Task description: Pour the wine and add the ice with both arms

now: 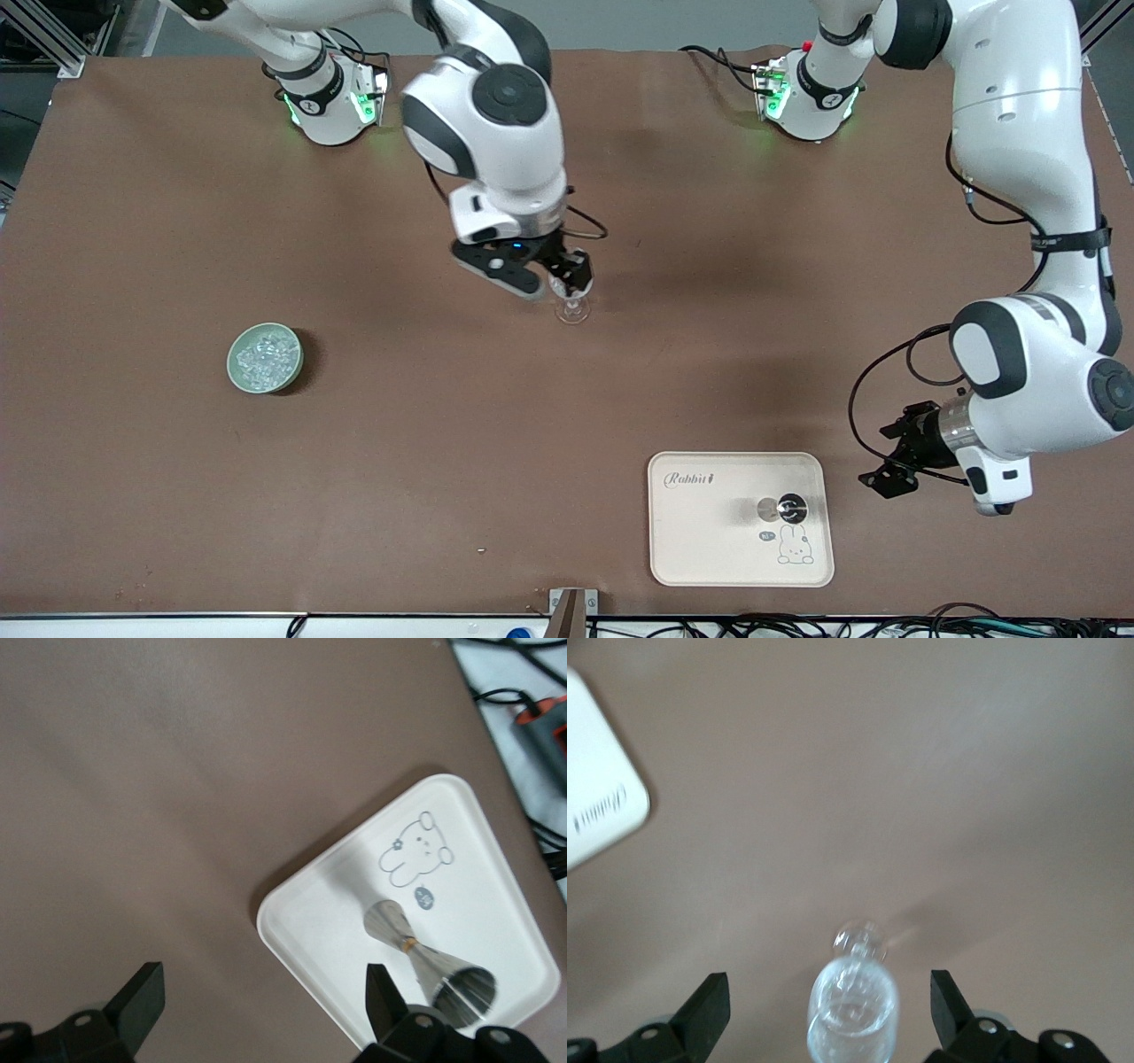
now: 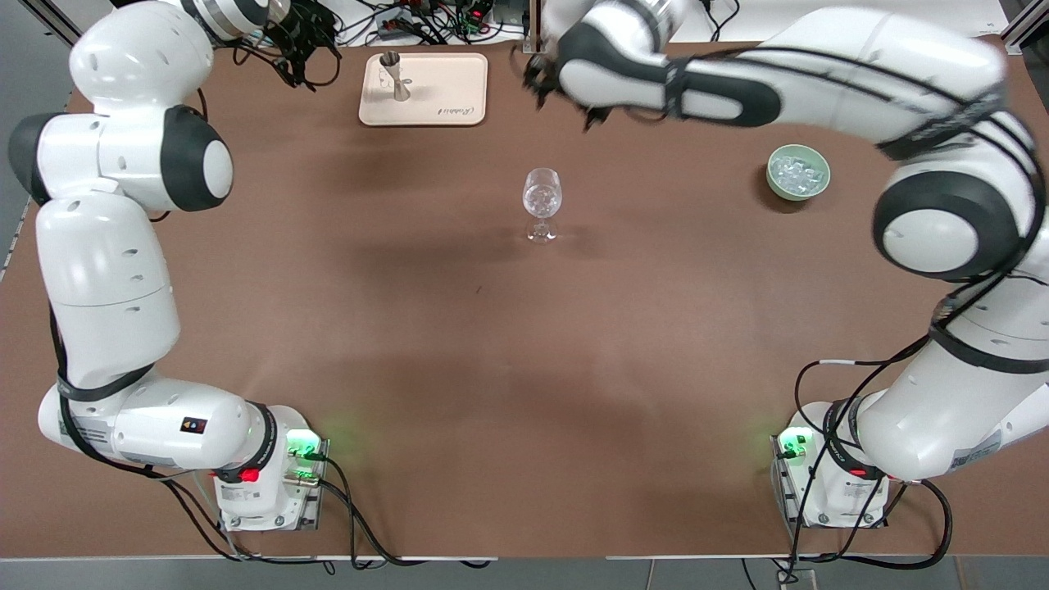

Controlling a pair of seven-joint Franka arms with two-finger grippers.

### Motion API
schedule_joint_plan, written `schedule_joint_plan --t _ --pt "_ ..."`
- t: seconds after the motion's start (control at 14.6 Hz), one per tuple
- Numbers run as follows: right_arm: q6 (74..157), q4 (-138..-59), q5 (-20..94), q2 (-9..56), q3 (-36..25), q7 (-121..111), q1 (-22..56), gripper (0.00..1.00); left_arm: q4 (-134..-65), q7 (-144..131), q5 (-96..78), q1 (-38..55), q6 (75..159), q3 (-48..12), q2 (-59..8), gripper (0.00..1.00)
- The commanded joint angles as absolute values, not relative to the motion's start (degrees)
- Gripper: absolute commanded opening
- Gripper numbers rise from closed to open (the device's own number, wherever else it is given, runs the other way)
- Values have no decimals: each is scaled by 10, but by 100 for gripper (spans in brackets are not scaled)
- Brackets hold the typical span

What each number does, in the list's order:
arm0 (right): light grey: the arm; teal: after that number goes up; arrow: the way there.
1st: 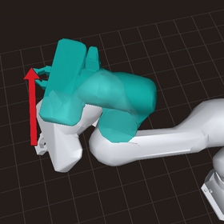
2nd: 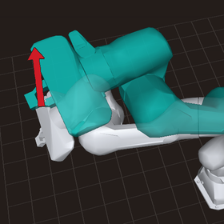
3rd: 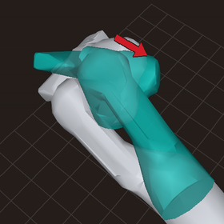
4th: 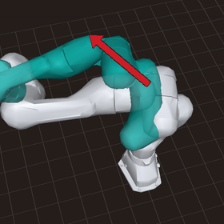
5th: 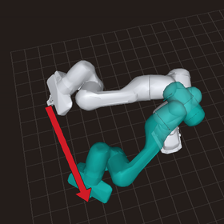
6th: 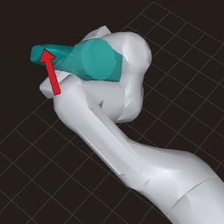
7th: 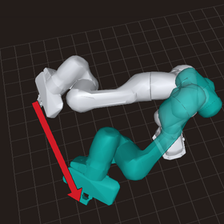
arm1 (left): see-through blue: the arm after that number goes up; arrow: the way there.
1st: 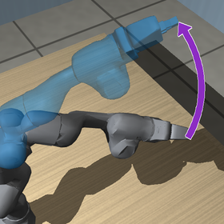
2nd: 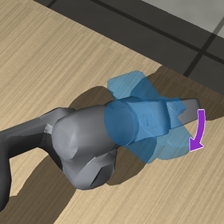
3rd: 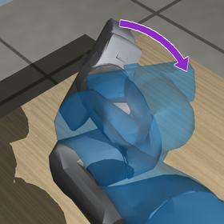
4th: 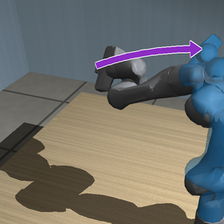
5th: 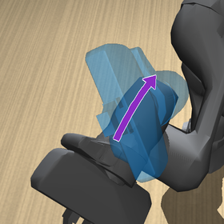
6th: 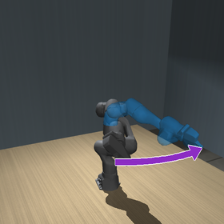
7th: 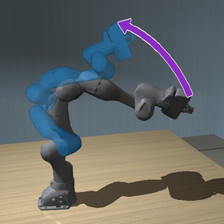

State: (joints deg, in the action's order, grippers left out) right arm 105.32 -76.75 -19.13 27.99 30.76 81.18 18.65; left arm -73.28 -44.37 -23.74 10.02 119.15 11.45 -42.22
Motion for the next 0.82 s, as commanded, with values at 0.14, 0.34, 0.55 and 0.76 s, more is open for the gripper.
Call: schedule_joint_plan --t 0.14,0.34,0.55,0.76 --pt "969 -789 -200 168 309 653 78 100 -746 -426 -226 79 1182 101 -333 100" --pt "945 -786 -166 133 228 524 69 100 -758 -221 -164 75 1095 85 -267 100" --pt "930 -790 -114 92 130 378 69 100 -762 -131 -95 68 1029 51 -204 100" --pt "898 -792 -93 64 66 277 55 100 -804 -94 -7 55 989 -19 -130 100"
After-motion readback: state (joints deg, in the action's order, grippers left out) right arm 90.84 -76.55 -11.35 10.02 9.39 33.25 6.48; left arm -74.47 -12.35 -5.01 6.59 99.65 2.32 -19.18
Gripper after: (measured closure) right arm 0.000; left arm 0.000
